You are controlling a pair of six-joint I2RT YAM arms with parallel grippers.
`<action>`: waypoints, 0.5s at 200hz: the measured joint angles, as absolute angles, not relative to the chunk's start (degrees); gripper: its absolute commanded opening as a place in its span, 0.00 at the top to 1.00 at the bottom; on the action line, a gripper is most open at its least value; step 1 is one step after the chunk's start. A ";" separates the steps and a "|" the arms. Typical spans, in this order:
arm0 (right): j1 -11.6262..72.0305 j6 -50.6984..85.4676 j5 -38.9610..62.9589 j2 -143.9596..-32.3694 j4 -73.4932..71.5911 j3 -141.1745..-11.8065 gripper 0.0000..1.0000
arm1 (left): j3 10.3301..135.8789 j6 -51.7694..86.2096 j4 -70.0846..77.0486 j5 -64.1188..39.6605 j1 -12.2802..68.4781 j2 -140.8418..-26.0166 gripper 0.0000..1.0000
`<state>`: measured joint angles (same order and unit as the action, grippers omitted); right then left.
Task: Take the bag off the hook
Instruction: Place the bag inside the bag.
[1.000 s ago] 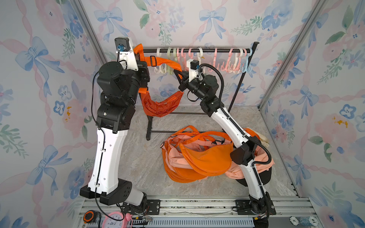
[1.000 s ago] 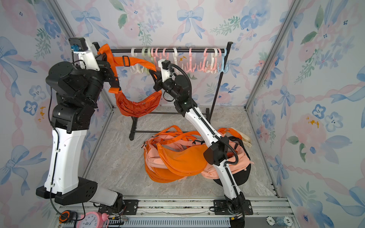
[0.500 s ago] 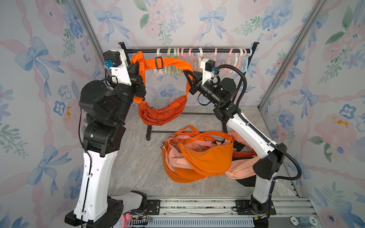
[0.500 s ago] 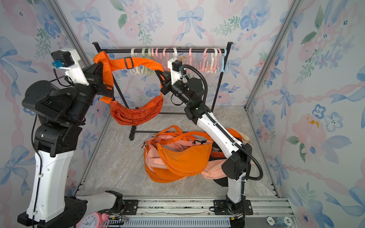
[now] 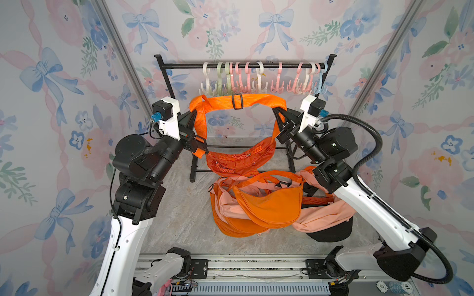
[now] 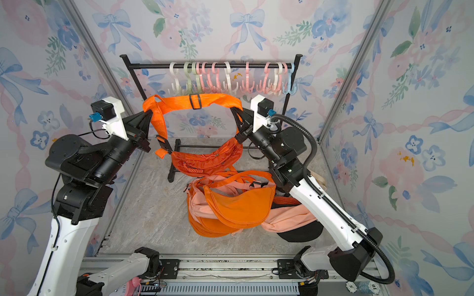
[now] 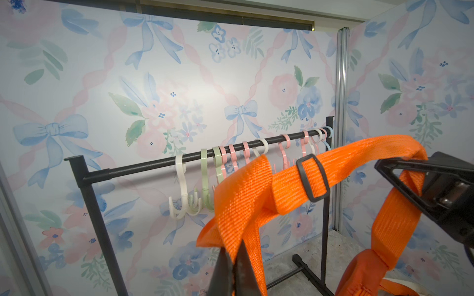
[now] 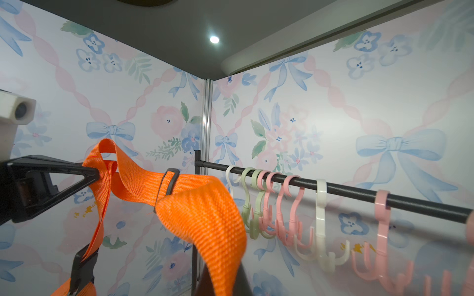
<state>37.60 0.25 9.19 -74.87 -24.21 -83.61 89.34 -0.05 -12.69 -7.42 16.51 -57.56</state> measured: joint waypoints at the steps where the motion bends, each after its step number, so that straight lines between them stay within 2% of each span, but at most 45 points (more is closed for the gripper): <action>1: 37.60 0.14 9.04 -74.50 -24.14 -83.33 1.00 | 89.10 -0.05 -12.53 -7.40 16.53 -57.43 1.00; 100: 38.81 -1.15 3.95 -51.75 -15.70 -70.50 1.00 | 78.04 3.79 -6.46 -6.37 19.79 -48.42 1.00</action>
<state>38.81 -1.15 3.95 -51.75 -15.70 -70.50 78.04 3.79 -6.46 -6.37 19.79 -48.42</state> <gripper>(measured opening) 0.047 0.044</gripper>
